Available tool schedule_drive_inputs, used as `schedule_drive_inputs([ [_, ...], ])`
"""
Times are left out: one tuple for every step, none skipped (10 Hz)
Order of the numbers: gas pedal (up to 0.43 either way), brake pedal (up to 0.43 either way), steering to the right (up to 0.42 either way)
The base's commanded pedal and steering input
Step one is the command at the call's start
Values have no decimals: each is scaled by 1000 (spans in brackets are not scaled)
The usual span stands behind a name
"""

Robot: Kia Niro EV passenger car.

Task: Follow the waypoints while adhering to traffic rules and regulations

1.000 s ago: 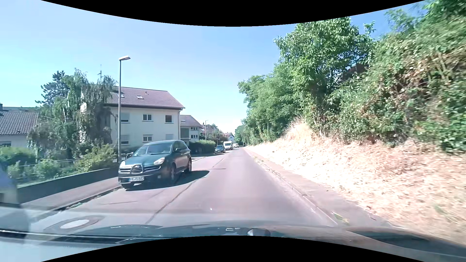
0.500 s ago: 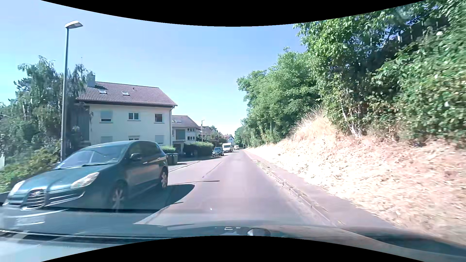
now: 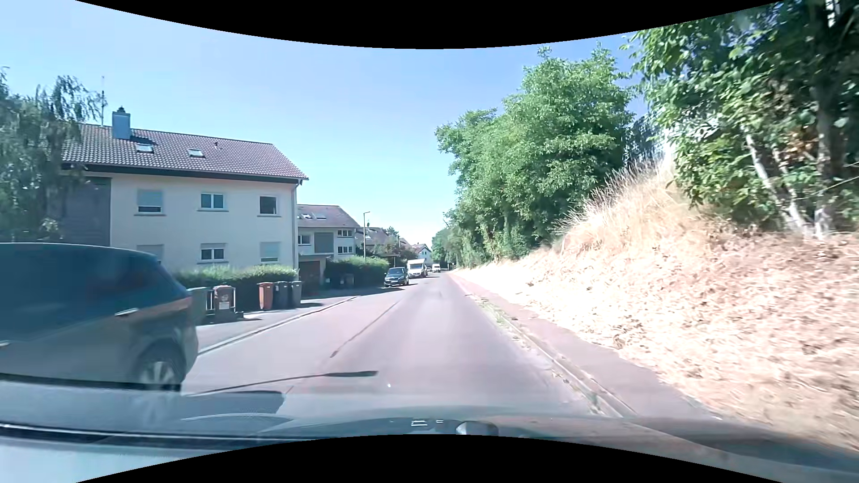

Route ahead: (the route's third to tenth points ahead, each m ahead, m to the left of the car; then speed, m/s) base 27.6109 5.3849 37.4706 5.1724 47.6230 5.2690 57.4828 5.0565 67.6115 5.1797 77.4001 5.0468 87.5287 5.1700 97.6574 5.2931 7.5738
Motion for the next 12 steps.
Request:
schedule_drive_inputs([
  [67, 0, 0],
  [67, 0, -3],
  [67, 0, -4],
  [67, 0, -4],
  [67, 0, -3],
  [67, 0, -3],
  [67, 0, -4],
  [67, 0, -4],
  [67, 0, -4],
  [67, 0, -4],
  [79, 0, -3],
  [79, 0, -2],
])
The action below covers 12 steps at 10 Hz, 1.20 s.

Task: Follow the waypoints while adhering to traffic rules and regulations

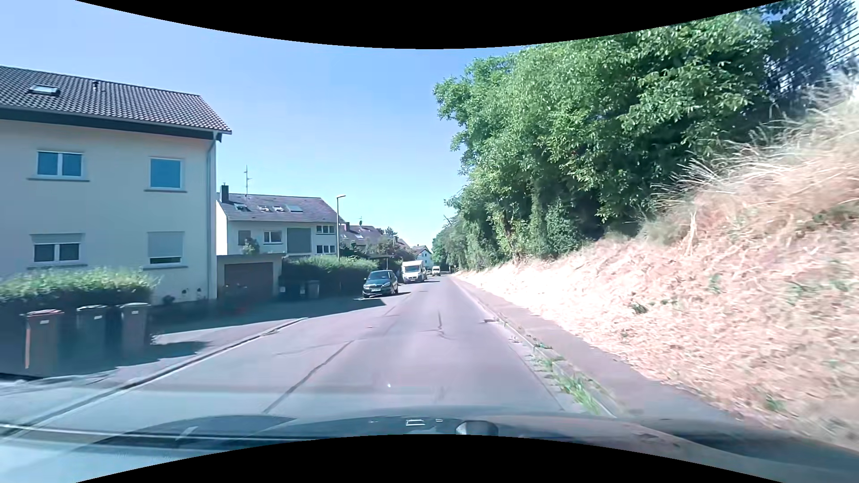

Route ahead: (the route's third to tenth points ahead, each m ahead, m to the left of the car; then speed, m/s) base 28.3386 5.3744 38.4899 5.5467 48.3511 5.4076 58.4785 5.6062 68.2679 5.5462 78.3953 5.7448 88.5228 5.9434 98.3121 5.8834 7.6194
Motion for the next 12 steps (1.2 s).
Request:
schedule_drive_inputs([
  [79, 0, -3],
  [79, 0, -3],
  [79, 0, -3],
  [79, 0, -3],
  [79, 0, -4],
  [79, 0, -5],
  [79, 0, -5],
  [79, 0, -4],
  [79, 0, -4],
  [79, 0, -5],
  [79, 0, -6],
  [79, 0, -2],
])
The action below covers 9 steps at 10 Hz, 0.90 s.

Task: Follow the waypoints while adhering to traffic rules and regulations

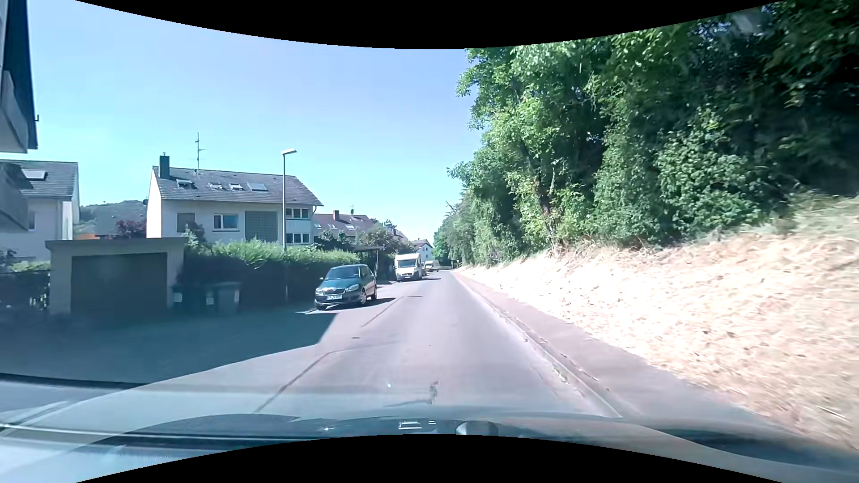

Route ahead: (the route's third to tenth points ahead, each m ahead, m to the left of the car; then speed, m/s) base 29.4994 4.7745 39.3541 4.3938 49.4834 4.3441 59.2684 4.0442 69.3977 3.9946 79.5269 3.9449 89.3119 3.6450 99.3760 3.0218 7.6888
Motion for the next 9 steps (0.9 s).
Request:
schedule_drive_inputs([
  [79, 0, -1],
  [79, 0, -4],
  [79, 0, -5],
  [79, 0, -1],
  [79, 0, 1],
  [79, 0, 0],
  [79, 0, -4],
  [79, 0, -1],
  [79, 0, 5],
])
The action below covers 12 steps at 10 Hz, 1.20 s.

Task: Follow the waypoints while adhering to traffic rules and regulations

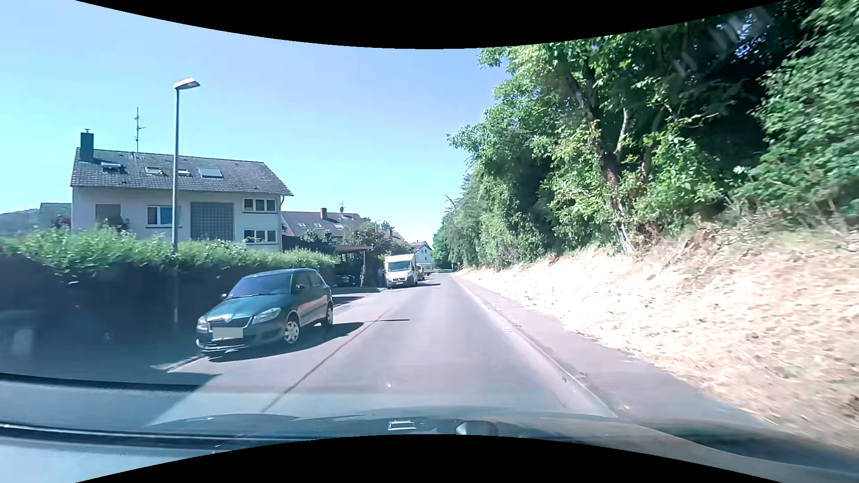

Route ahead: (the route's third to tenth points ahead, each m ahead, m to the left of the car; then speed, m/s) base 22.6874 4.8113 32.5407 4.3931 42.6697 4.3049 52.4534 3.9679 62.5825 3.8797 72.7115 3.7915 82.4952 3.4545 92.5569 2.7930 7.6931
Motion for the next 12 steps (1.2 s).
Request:
schedule_drive_inputs([
  [79, 0, 7],
  [79, 0, 5],
  [79, 0, 0],
  [79, 0, -3],
  [79, 0, -2],
  [79, 0, 0],
  [79, 0, 0],
  [79, 0, -2],
  [79, 0, -2],
  [79, 0, -1],
  [79, 0, -1],
  [79, 0, -2],
])
